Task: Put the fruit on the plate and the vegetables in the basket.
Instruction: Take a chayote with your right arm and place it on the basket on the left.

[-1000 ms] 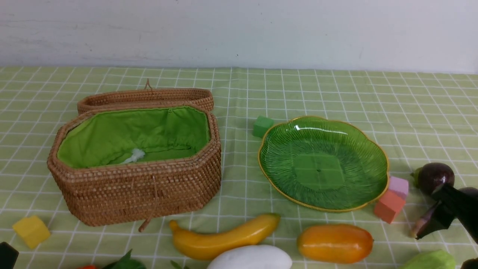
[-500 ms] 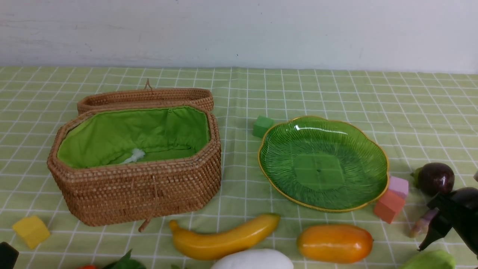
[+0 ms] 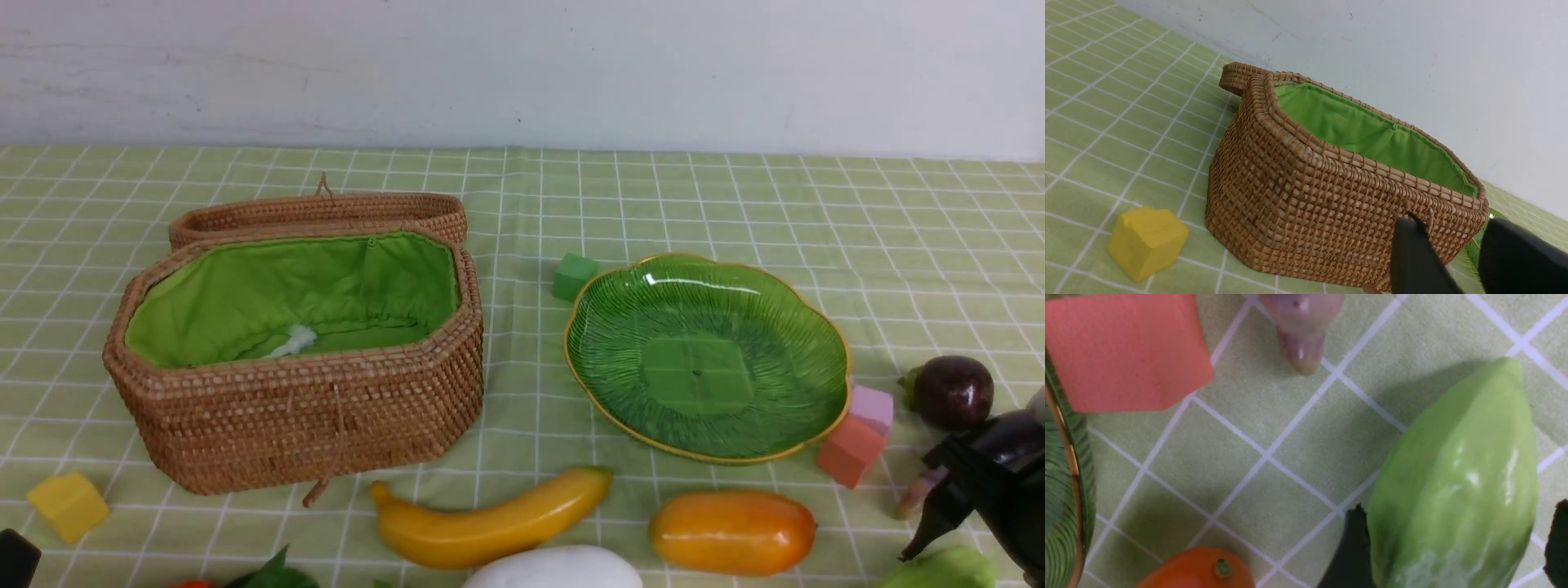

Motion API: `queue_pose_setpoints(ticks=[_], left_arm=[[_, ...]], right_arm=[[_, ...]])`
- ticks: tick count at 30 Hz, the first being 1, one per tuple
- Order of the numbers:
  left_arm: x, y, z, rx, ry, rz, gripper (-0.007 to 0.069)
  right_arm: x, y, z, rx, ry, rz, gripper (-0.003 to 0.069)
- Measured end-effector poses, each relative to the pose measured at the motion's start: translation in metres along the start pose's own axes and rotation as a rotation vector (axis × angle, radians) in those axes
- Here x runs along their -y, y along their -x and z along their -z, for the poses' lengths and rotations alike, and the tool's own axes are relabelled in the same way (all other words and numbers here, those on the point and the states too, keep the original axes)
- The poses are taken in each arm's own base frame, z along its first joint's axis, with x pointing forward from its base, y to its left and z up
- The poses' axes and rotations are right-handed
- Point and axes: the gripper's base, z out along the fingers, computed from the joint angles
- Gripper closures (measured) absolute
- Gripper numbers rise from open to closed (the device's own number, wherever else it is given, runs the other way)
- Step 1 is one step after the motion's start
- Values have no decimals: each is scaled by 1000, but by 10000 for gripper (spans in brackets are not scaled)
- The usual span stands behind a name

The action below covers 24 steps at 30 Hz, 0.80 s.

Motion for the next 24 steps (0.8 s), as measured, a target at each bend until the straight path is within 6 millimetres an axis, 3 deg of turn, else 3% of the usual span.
queue_pose_setpoints(ticks=[6, 11, 17, 19, 24], left_arm=[[0, 0, 0, 0, 0, 0, 386], [0, 0, 0, 0, 0, 0, 386], [0, 0, 0, 0, 0, 0, 386], [0, 0, 0, 0, 0, 0, 386], [0, 0, 0, 0, 0, 0, 386]], right_arm=[[-3, 4, -6, 9, 23, -29, 107], [-2, 3, -7, 1, 13, -7, 247], [-1, -1, -4, -25, 0, 4, 246], [-1, -3, 2, -20, 12, 25, 246], [-20, -2, 48, 104, 156, 189, 246]])
